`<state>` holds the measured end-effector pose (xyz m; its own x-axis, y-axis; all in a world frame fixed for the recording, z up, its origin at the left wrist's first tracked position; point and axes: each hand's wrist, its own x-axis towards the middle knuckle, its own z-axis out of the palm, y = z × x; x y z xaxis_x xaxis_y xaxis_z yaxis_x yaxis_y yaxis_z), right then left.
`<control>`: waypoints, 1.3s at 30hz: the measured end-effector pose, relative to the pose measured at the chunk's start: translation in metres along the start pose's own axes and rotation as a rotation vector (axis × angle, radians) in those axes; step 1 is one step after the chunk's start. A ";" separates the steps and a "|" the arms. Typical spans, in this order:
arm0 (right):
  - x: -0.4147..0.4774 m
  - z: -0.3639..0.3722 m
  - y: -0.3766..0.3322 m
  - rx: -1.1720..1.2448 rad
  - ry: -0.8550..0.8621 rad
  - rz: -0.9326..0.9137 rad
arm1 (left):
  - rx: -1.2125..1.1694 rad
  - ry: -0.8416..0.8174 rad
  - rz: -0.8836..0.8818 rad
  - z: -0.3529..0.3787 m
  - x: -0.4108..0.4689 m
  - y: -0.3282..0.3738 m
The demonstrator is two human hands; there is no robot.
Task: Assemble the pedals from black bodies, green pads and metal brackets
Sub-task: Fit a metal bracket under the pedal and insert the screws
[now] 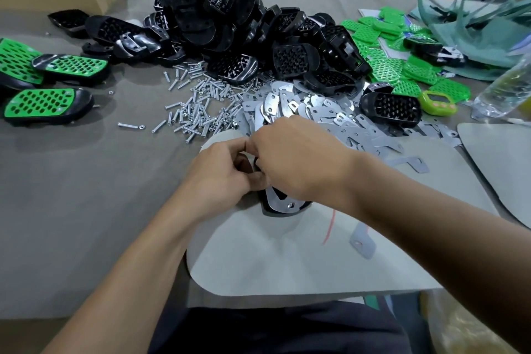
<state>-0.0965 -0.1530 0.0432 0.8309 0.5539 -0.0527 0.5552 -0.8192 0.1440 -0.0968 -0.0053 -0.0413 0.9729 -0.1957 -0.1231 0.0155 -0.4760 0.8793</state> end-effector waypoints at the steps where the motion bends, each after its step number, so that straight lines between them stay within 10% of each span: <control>1: 0.000 0.000 -0.002 0.012 -0.020 -0.015 | 0.002 -0.002 0.003 0.000 0.000 0.000; 39: -0.001 0.014 0.000 -0.018 -0.015 -0.067 | -0.026 0.043 0.041 0.001 0.001 -0.009</control>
<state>-0.0968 -0.1557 0.0291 0.7922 0.6052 -0.0776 0.6092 -0.7772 0.1577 -0.0962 -0.0024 -0.0499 0.9818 -0.1772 -0.0678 -0.0188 -0.4462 0.8947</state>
